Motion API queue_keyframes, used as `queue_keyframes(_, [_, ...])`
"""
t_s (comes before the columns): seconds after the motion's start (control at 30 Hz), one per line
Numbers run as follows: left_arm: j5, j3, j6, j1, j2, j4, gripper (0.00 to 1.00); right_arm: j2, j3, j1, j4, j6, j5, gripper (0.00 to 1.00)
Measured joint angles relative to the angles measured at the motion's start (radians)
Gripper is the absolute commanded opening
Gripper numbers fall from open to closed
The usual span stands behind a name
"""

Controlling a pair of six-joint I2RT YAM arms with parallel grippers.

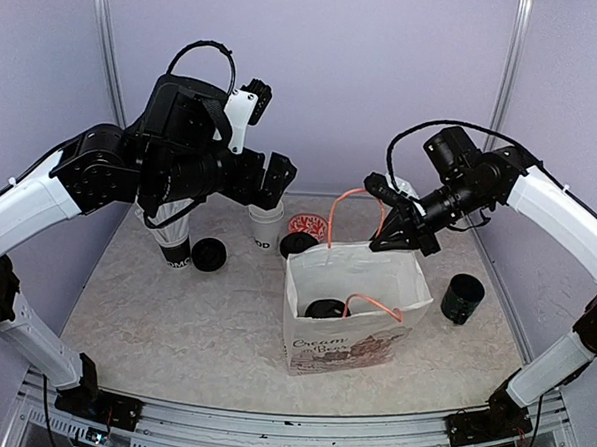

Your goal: Pack the takeout coffee

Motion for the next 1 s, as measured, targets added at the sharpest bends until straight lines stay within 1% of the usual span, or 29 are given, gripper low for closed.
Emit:
queue_keyframes(0.23, [0.017, -0.026, 0.017, 0.026, 0.000, 0.030, 0.99, -0.034, -0.003, 0.000, 0.023, 0.013, 0.006, 0.00])
queue_keyframes(0.27, [0.020, -0.027, 0.018, 0.029, 0.001, 0.032, 0.99, -0.040, -0.006, 0.000, 0.024, 0.013, 0.006, 0.01])
queue_keyframes(0.37, [0.027, -0.027, 0.023, 0.033, 0.003, 0.040, 0.99, -0.064, -0.024, 0.000, 0.024, 0.014, 0.002, 0.19])
queue_keyframes(0.5, [0.031, -0.027, 0.038, 0.033, 0.014, 0.051, 0.99, -0.092, -0.037, 0.003, 0.009, 0.007, -0.035, 0.30])
queue_keyframes(0.57, [0.031, -0.026, 0.044, 0.034, 0.024, 0.052, 0.99, -0.103, -0.046, 0.008, 0.002, 0.005, -0.050, 0.33])
queue_keyframes(0.67, [0.031, -0.025, 0.051, 0.038, 0.039, 0.053, 0.99, -0.124, -0.077, 0.030, -0.013, 0.002, -0.062, 0.35])
queue_keyframes(0.87, [0.031, -0.006, 0.068, 0.053, 0.065, 0.058, 0.99, -0.157, -0.117, 0.100, -0.042, 0.001, -0.069, 0.35])
queue_keyframes(1.0, [0.076, -0.003, 0.086, 0.055, 0.074, 0.069, 0.99, -0.170, -0.117, 0.126, -0.066, -0.002, -0.085, 0.35])
